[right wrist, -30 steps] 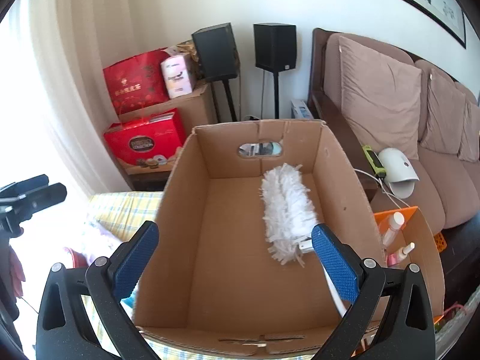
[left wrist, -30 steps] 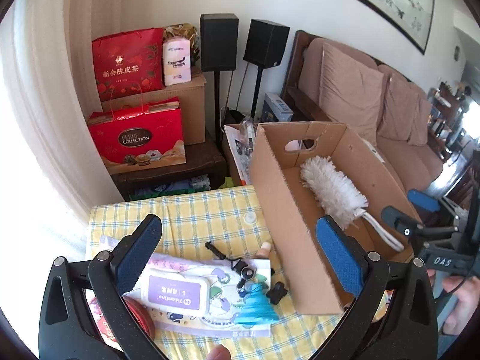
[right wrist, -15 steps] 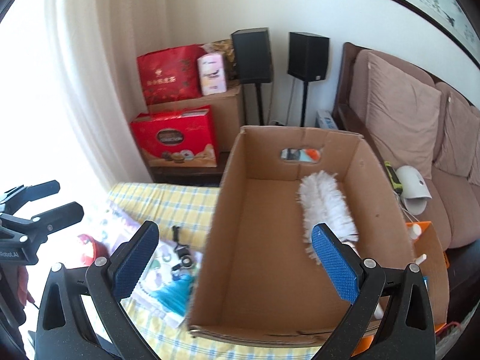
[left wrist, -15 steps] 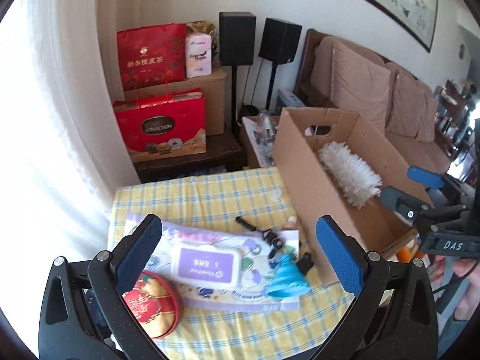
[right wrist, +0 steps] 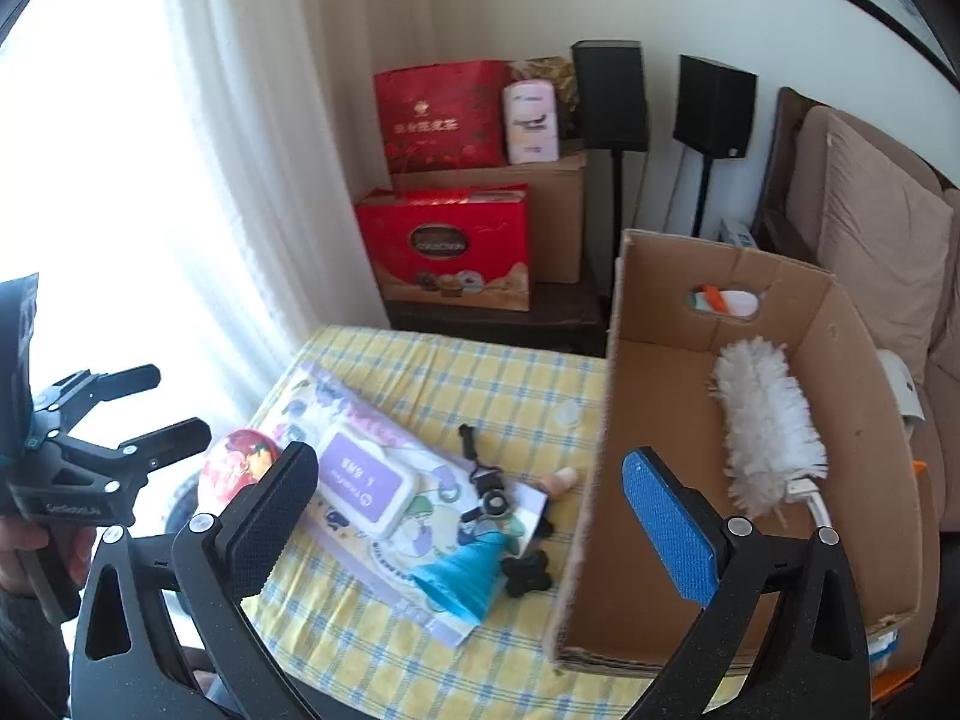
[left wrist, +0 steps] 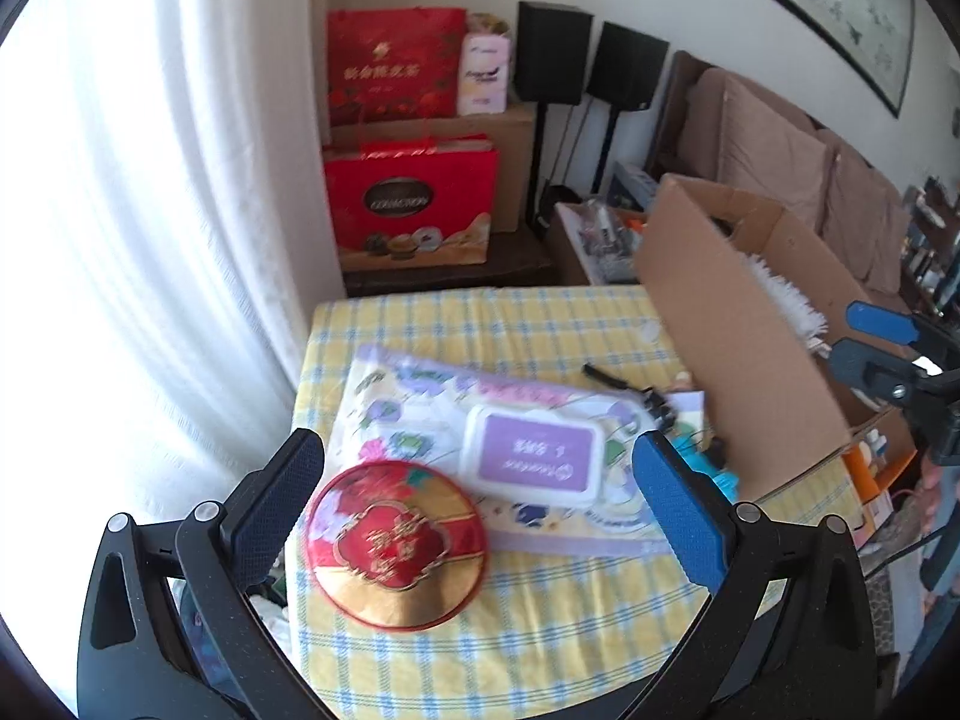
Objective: Organize objects
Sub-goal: 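Withdraw the left tool from the box toward the red-and-gold tin, then close the left tool on the rim of the red-and-gold tin, then lift the tin with the left tool and carry it over the box, then lower the tin into the box and open the left tool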
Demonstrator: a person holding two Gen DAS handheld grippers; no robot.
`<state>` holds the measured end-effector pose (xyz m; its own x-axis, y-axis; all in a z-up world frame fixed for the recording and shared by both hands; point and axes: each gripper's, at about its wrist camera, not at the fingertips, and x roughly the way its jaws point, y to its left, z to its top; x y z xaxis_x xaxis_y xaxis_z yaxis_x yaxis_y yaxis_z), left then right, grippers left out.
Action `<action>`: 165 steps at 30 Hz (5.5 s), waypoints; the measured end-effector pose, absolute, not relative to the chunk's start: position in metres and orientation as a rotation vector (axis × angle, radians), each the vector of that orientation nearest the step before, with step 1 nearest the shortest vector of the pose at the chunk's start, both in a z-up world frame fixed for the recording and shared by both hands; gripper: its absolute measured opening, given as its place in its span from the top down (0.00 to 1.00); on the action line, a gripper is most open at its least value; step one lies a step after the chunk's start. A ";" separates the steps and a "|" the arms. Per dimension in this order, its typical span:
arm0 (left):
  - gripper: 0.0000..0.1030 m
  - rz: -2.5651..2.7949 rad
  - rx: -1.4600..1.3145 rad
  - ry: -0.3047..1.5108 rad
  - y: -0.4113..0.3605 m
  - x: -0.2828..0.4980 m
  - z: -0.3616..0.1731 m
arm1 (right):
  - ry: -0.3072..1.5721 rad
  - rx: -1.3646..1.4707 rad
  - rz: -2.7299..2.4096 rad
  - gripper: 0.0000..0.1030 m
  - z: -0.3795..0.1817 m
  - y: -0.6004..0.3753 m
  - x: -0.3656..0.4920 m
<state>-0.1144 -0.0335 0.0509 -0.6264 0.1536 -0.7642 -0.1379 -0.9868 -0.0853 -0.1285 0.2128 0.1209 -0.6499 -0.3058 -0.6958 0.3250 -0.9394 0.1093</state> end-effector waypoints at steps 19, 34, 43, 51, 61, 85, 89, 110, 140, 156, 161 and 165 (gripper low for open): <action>0.00 2.705 -1.407 -0.183 -0.095 -0.099 -0.039 | 0.093 1.133 -2.396 0.00 0.060 0.134 -0.123; 0.36 2.518 -1.473 -0.629 -0.145 -0.111 -0.065 | -0.186 1.277 -2.154 0.35 -0.006 0.086 -0.156; 0.42 2.424 -1.455 -0.790 -0.156 -0.115 -0.079 | -0.325 1.347 -2.040 0.42 -0.036 0.074 -0.171; 0.44 2.363 -1.444 -0.861 -0.157 -0.114 -0.087 | -0.409 1.374 -1.967 0.45 -0.050 0.072 -0.174; 0.46 2.434 -1.445 -0.804 -0.149 -0.107 -0.077 | -0.359 1.362 -1.976 0.47 -0.045 0.059 -0.166; 0.47 2.455 -1.287 -0.687 -0.036 -0.156 0.051 | -0.487 1.114 -2.235 0.47 0.074 0.174 -0.157; 0.47 2.424 -1.257 -0.666 -0.003 -0.165 0.065 | -0.499 1.086 -2.304 0.47 0.089 0.202 -0.158; 0.47 2.220 -1.295 -0.471 0.188 -0.190 0.087 | -0.621 1.068 -2.580 0.47 0.119 0.376 -0.118; 0.38 2.187 -1.585 -0.010 0.281 -0.199 0.044 | -0.284 1.506 -2.573 0.56 0.056 0.410 -0.139; 0.23 2.312 -1.413 -0.134 0.193 -0.176 0.080 | -0.188 1.264 -2.687 0.32 0.099 0.376 -0.114; 0.05 2.368 -1.382 -0.173 0.152 -0.165 0.083 | -0.148 1.214 -2.661 0.23 0.103 0.346 -0.113; 0.05 2.413 -1.378 -0.176 0.122 -0.157 0.084 | -0.135 1.183 -2.637 0.22 0.106 0.323 -0.111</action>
